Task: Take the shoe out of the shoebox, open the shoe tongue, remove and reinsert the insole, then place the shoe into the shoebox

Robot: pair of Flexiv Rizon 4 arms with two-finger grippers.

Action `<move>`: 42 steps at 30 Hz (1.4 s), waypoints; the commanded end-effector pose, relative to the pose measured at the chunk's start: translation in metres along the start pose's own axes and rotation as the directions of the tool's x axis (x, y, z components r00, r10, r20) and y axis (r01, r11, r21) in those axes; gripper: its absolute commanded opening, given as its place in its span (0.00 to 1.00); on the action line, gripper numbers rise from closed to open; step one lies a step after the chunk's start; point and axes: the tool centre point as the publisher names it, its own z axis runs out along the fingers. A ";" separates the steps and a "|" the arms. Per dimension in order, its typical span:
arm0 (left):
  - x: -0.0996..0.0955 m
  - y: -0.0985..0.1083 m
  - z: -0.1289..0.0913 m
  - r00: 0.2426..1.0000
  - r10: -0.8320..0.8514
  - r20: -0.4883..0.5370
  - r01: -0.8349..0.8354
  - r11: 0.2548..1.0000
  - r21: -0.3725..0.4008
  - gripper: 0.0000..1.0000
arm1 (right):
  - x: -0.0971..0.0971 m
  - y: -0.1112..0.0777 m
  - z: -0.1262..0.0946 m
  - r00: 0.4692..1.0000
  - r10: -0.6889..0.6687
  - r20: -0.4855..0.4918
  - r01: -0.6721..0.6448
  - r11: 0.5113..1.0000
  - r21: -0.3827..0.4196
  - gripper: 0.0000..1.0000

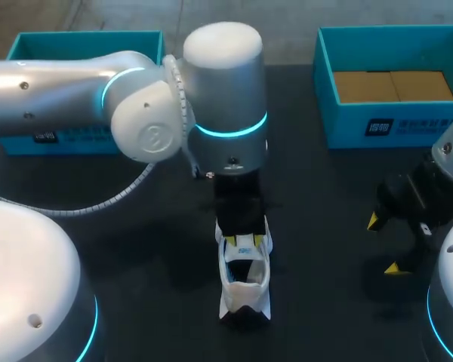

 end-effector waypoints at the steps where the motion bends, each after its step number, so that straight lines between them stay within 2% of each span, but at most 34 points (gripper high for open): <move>1: 0.011 -0.009 -0.020 0.999 -0.034 -0.006 0.034 0.999 0.001 0.37 | 0.001 0.000 0.001 1.000 0.001 0.002 -0.001 1.000 0.002 1.00; 2: 0.012 -0.011 -0.022 0.999 -0.048 -0.015 0.048 0.999 0.003 0.38 | 0.001 0.000 0.001 1.000 0.001 0.002 -0.001 1.000 0.002 1.00; 3: 0.013 -0.012 -0.024 0.998 -0.066 -0.021 0.066 0.998 0.002 0.44 | 0.001 0.000 0.001 1.000 0.001 0.002 -0.001 1.000 0.002 1.00; 4: 0.014 -0.014 -0.026 0.996 -0.084 -0.022 0.084 0.996 0.009 0.61 | 0.001 0.000 0.001 1.000 0.001 0.002 -0.001 1.000 0.002 1.00; 5: 0.016 -0.015 -0.028 0.994 -0.102 -0.027 0.102 0.995 0.015 0.73 | 0.001 0.000 0.001 1.000 0.001 0.002 -0.001 1.000 0.002 1.00; 6: 0.019 -0.015 -0.030 0.989 -0.143 -0.029 0.144 0.989 0.022 0.95 | 0.001 0.000 0.001 1.000 0.001 0.002 -0.001 1.000 0.002 1.00; 7: 0.021 -0.016 -0.033 0.982 -0.185 -0.035 0.186 0.982 0.037 1.00 | 0.001 0.000 0.001 1.000 0.001 0.002 -0.001 1.000 0.002 1.00; 12: 0.031 -0.025 -0.031 0.923 -0.378 -0.071 0.384 0.918 0.103 1.00 | 0.001 0.000 0.001 1.000 0.001 0.002 -0.001 1.000 0.002 1.00; 13: 0.032 -0.032 -0.030 0.913 -0.400 -0.075 0.406 0.911 0.079 1.00 | 0.001 0.000 0.001 1.000 0.001 0.002 -0.001 1.000 0.002 1.00; 26: 0.032 -0.032 -0.030 0.913 -0.400 -0.075 0.406 0.911 0.079 1.00 | 0.001 0.000 0.001 1.000 0.001 0.002 -0.001 1.000 0.002 1.00; 30: 0.023 -0.052 -0.030 0.776 -0.625 -0.087 0.630 0.765 0.132 1.00 | 0.001 0.000 0.001 1.000 0.001 0.002 -0.001 1.000 0.002 1.00; 33: 0.020 -0.069 -0.030 0.661 -0.745 -0.083 0.749 0.651 0.120 1.00 | 0.001 0.000 0.001 1.000 0.001 0.002 -0.001 1.000 0.002 1.00; 34: 0.021 -0.074 -0.030 0.644 -0.762 -0.066 0.763 0.635 0.121 1.00 | 0.001 0.000 0.001 1.000 0.001 0.002 -0.001 1.000 0.002 1.00; 35: 0.021 -0.078 -0.030 0.590 -0.804 -0.072 0.805 0.579 0.127 1.00 | 0.001 0.000 0.001 1.000 0.001 0.002 -0.001 1.000 0.002 1.00; 37: 0.023 -0.087 -0.028 0.547 -0.835 -0.060 0.835 0.538 0.116 1.00 | 0.001 0.000 0.001 1.000 0.001 0.002 -0.001 1.000 0.002 1.00; 38: 0.023 -0.091 -0.027 0.501 -0.863 -0.065 0.863 0.492 0.116 1.00 | 0.001 0.000 0.001 1.000 0.001 0.002 -0.001 1.000 0.002 1.00; 39: 0.023 -0.096 -0.026 0.497 -0.865 -0.065 0.865 0.489 0.110 1.00 | 0.001 0.000 0.001 1.000 0.001 0.002 -0.001 1.000 0.002 1.00; 41: 0.023 -0.106 -0.025 0.437 -0.897 -0.062 0.897 0.430 0.101 1.00 | 0.001 0.000 0.001 1.000 0.001 0.002 -0.001 1.000 0.002 1.00; 42: 0.022 -0.113 -0.025 0.438 -0.897 -0.058 0.898 0.432 0.089 1.00 | 0.001 0.000 0.001 1.000 0.001 0.002 -0.001 1.000 0.002 1.00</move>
